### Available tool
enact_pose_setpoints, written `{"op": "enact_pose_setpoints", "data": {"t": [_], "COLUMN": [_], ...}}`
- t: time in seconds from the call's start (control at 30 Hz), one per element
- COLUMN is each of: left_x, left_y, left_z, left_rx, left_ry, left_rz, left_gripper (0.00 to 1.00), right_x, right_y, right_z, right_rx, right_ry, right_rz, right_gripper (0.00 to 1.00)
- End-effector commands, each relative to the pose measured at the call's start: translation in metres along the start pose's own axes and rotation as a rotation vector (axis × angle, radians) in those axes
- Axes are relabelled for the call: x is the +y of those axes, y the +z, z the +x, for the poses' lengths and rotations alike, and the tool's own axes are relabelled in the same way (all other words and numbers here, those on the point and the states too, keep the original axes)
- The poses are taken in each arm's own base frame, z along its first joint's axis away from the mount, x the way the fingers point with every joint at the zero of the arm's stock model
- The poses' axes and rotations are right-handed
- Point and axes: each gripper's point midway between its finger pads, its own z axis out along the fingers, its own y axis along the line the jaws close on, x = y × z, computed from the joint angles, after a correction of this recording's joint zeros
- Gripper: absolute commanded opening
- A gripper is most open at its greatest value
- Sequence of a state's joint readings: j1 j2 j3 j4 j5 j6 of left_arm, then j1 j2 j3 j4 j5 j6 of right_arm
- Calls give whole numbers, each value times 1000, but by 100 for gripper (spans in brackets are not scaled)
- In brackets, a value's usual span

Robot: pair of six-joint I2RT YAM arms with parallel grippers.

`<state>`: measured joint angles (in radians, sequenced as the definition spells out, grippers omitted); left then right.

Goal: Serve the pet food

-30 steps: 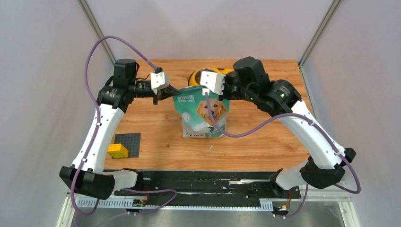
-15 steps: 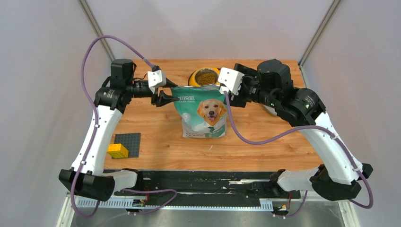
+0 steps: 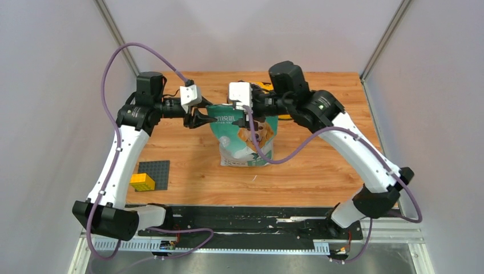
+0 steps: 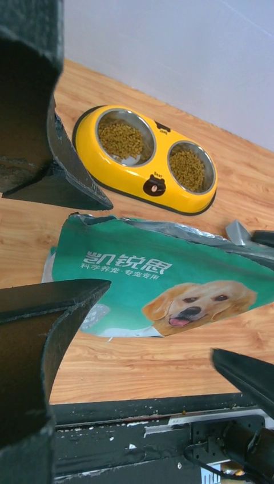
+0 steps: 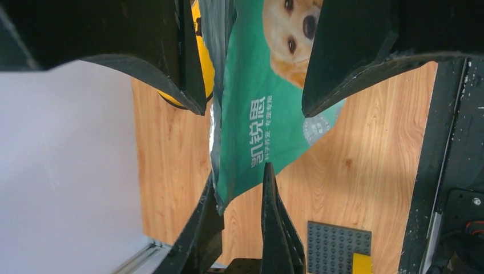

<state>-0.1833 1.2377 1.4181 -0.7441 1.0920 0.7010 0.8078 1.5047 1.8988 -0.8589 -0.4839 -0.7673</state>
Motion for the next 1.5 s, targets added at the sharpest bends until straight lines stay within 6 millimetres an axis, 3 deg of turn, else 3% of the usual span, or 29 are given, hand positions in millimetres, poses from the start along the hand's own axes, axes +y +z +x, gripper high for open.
{"op": "enact_pose_setpoints", "data": {"t": [0.0, 0.2, 0.3, 0.6, 0.7, 0.83, 0.9, 1.0, 1.17, 1.3, 1.47], "left_x": [-2, -6, -6, -8, -8, -9, -9, -9, -7, -7, -7], "left_y": [3, 8, 9, 6, 5, 4, 4, 3, 3, 3, 3], "left_z": [-1, 4, 5, -1, -4, -7, -7, -7, -10, -12, -16], "left_rx": [-25, -42, -45, -53, -56, -60, -59, -59, -65, -76, -90], "left_ry": [8, 1, 2, 32, 39, 48, 51, 51, 51, 62, 70], "left_rz": [48, 115, 119, 112, 108, 102, 98, 97, 86, 76, 79], "left_gripper": [53, 30, 18, 2, 1, 2, 2, 4, 19, 18, 16], "right_x": [0, -6, -11, -28, -28, -25, -21, -17, -17, -18, -18], "right_y": [15, 41, 46, 46, 53, 62, 63, 65, 70, 72, 68], "right_z": [-7, 16, 17, -15, -10, 9, 17, 27, 39, 40, 35], "right_rx": [-9, 87, 95, -42, -35, 26, 55, 100, 144, 146, 134], "right_ry": [-67, -82, -100, -178, -174, -163, -155, -137, -118, -118, -129], "right_rz": [-74, -118, -106, -21, -28, -53, -76, -100, -107, -105, -104], "right_gripper": [63, 56, 57, 65, 62, 34, 27, 26, 34, 18, 7]}}
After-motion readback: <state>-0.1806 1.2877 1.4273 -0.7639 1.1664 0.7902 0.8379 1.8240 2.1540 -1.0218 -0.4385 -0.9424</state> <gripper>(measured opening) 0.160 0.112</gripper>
